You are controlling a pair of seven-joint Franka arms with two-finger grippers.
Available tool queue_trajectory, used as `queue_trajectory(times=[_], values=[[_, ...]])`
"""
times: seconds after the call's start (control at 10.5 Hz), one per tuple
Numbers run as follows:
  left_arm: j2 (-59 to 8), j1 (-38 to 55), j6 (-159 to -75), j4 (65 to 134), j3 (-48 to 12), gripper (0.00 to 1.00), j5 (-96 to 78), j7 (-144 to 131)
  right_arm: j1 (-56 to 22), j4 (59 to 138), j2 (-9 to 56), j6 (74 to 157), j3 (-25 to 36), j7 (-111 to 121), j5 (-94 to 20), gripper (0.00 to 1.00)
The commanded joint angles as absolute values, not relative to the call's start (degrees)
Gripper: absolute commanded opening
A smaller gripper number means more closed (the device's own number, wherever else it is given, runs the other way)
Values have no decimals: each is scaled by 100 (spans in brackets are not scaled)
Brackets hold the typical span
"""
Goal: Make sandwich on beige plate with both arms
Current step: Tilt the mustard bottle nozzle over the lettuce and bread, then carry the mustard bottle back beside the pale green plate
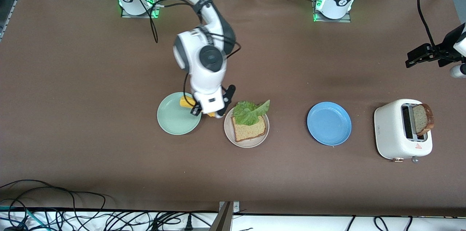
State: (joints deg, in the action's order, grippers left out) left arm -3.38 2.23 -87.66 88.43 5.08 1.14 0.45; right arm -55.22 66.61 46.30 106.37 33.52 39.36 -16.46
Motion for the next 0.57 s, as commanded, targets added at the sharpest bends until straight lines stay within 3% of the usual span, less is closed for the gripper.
queue_trajectory(times=[0.0, 0.47], values=[[-387, 220, -8754, 8728, 492, 100, 167, 62, -4759, 6846, 4228, 10224, 3252, 4786, -2920, 0], [-387, 220, -8754, 8728, 492, 100, 158, 53, -3237, 7021, 4175, 9036, 3243, 6711, -5155, 0]])
